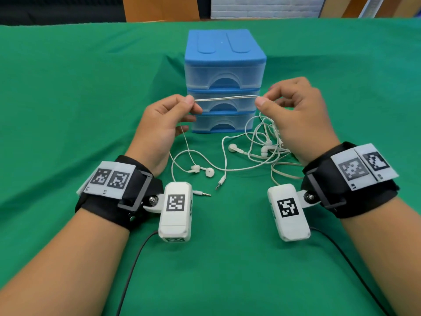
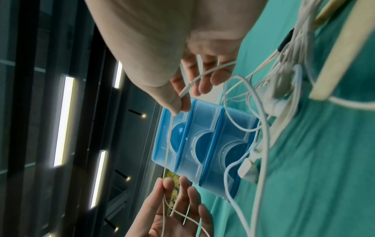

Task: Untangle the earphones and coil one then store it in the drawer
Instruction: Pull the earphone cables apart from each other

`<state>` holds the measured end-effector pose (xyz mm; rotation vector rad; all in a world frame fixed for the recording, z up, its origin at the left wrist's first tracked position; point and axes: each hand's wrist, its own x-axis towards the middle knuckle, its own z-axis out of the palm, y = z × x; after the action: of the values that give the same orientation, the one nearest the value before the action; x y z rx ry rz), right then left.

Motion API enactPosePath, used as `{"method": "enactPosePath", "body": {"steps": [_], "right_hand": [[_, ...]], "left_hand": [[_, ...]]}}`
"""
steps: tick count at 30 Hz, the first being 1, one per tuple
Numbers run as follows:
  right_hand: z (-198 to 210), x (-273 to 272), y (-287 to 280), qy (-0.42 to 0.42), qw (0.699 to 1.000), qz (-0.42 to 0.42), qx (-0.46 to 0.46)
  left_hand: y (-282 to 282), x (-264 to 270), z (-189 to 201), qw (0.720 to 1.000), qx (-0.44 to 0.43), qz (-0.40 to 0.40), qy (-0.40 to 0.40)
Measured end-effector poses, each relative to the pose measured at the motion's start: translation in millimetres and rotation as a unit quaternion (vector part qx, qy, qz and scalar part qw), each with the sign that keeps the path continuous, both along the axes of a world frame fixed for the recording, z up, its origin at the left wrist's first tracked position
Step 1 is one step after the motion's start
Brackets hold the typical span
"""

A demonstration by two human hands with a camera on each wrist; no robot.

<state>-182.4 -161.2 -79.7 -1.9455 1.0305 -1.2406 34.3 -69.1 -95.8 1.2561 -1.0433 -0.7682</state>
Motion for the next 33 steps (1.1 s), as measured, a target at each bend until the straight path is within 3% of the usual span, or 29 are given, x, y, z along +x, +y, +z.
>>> {"method": "enactPosePath", "body": {"steps": [2, 5, 18, 23, 29, 33], "right_hand": [[-2.0, -1.0, -1.7, 0.02, 1.0, -0.002, -0.003], [-4.3, 1.5, -2.2, 0.019, 0.999, 0.043, 0.007], [-4.1, 2.9, 0.9, -0.016, 0.997, 0.067, 0.022], [-1.8, 5.1, 5.1, -0.025, 0.994, 0.106, 0.031], [-1.0, 4.1, 1.4, -0.03, 0.998, 0.046, 0.015], [5.7, 0.1, 1.6, -0.046, 0.999, 0.016, -0.015]], "left_hand": [[-0.5, -0.2, -2.0, 0.998, -0.016, 0.043, -0.051], [-2.1, 0.4, -3.3, 0.996, -0.041, 0.068, -0.048], [-3.0, 2.1, -5.2, 0.997, -0.07, -0.011, 0.032], [-3.0, 0.9, -2.0, 0.996, -0.071, 0.06, -0.008], [-3.7, 1.4, -2.6, 0.981, -0.102, 0.129, -0.102], [-1.5, -4.0, 1.4, 0.99, -0.122, 0.052, -0.051]]}}
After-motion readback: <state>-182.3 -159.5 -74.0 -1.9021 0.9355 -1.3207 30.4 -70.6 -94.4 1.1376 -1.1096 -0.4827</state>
